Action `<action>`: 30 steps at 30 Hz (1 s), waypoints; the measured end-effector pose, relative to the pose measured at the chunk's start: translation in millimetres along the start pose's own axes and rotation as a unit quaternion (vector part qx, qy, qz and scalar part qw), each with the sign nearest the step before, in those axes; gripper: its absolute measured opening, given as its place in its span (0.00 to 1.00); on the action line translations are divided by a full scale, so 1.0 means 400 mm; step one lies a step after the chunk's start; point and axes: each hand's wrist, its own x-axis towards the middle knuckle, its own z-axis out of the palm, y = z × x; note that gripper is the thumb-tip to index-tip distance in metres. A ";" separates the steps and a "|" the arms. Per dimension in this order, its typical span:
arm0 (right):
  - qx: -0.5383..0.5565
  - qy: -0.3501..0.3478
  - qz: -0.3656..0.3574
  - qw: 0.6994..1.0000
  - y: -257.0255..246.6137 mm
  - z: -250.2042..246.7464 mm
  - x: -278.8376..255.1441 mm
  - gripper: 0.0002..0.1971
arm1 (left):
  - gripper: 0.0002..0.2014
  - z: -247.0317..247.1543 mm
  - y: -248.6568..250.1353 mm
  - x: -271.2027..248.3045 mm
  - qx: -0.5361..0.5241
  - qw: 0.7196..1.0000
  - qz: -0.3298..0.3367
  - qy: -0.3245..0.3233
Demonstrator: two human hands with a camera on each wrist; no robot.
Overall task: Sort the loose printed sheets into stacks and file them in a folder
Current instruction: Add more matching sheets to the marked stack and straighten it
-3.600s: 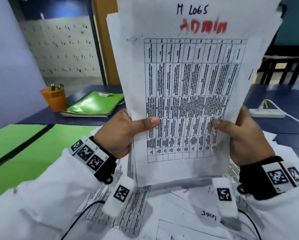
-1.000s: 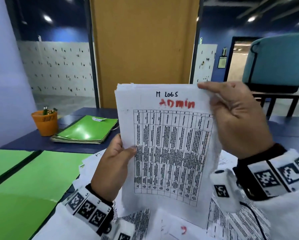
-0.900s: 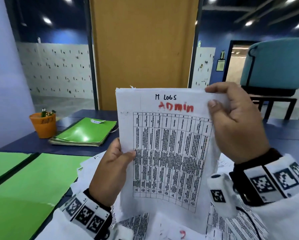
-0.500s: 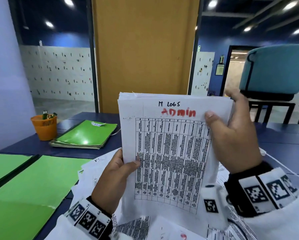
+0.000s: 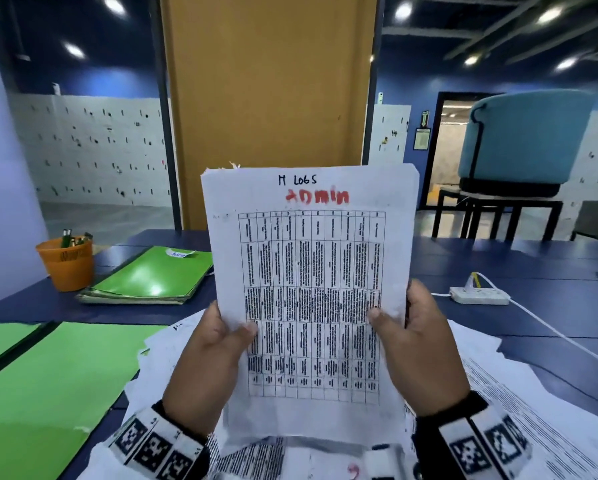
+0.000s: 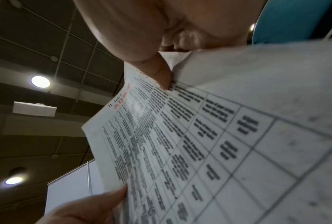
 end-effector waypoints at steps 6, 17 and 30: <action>0.011 -0.081 0.056 0.995 0.028 -0.002 0.002 0.27 | 0.18 0.001 0.003 0.018 -0.009 1.000 -0.025 0.004; 0.018 -0.082 0.024 0.996 0.020 -0.017 -0.001 0.20 | 0.21 0.010 -0.002 0.016 0.067 0.998 -0.014 -0.007; -0.032 -0.050 0.075 0.995 0.115 0.020 -0.009 0.15 | 0.25 -0.007 -0.099 -0.011 0.080 0.990 -0.114 -0.012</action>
